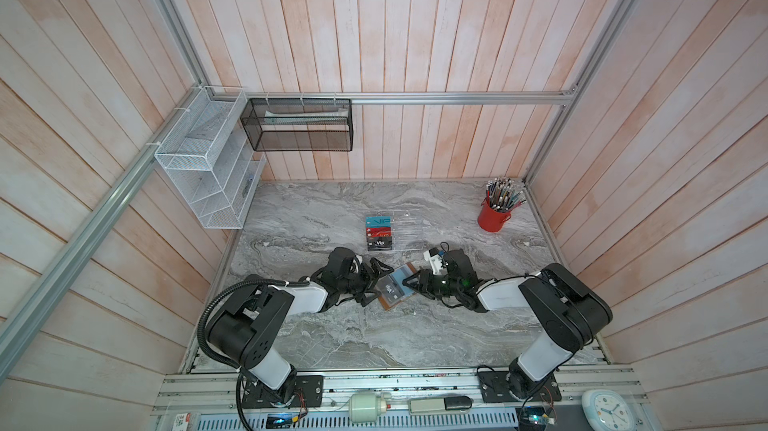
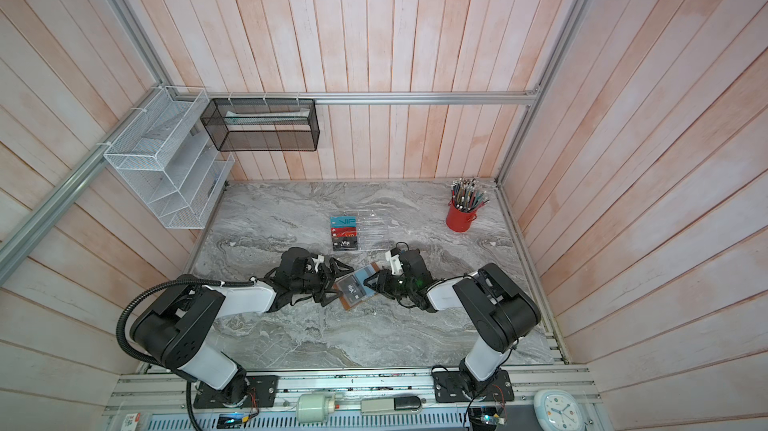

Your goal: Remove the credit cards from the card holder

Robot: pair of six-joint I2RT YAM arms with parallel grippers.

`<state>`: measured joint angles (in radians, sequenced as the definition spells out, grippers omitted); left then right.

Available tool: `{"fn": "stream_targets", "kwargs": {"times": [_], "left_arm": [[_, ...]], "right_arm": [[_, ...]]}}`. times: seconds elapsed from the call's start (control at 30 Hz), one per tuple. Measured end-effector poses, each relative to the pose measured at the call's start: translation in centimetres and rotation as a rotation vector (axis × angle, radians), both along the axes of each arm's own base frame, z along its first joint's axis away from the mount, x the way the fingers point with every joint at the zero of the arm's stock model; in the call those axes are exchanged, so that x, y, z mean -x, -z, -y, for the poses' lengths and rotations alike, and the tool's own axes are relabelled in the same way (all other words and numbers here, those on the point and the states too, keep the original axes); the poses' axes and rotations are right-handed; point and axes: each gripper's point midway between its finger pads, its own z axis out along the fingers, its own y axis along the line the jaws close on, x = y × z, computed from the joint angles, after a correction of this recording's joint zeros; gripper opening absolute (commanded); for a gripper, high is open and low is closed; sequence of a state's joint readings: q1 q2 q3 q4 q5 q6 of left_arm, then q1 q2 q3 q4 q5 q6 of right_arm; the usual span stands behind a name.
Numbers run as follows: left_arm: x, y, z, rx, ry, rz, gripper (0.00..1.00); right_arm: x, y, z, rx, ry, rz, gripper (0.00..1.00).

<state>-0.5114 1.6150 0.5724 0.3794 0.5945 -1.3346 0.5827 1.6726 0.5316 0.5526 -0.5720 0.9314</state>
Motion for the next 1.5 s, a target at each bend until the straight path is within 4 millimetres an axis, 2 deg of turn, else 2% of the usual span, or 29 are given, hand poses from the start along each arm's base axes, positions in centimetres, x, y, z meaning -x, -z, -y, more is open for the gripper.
{"fn": "stream_targets", "kwargs": {"times": [0.3, 0.77, 1.33, 1.5], "left_arm": [[-1.4, 0.1, -0.5, -0.01, -0.008, 0.022, 1.0], [-2.6, 0.1, -0.2, -0.008, 0.009, 0.042, 1.0], [-3.3, 0.1, 0.2, -0.002, 0.022, 0.053, 1.0], [-3.3, 0.1, 0.2, -0.003, 0.027, 0.058, 1.0]], "right_arm": [[-0.2, 0.1, -0.7, 0.036, -0.052, 0.014, 0.37], [0.9, 0.3, -2.2, 0.007, -0.145, 0.001, 0.33], [1.0, 0.6, -2.2, 0.003, -0.152, -0.017, 0.32], [0.9, 0.8, -2.2, -0.017, -0.144, -0.027, 0.28]]}}
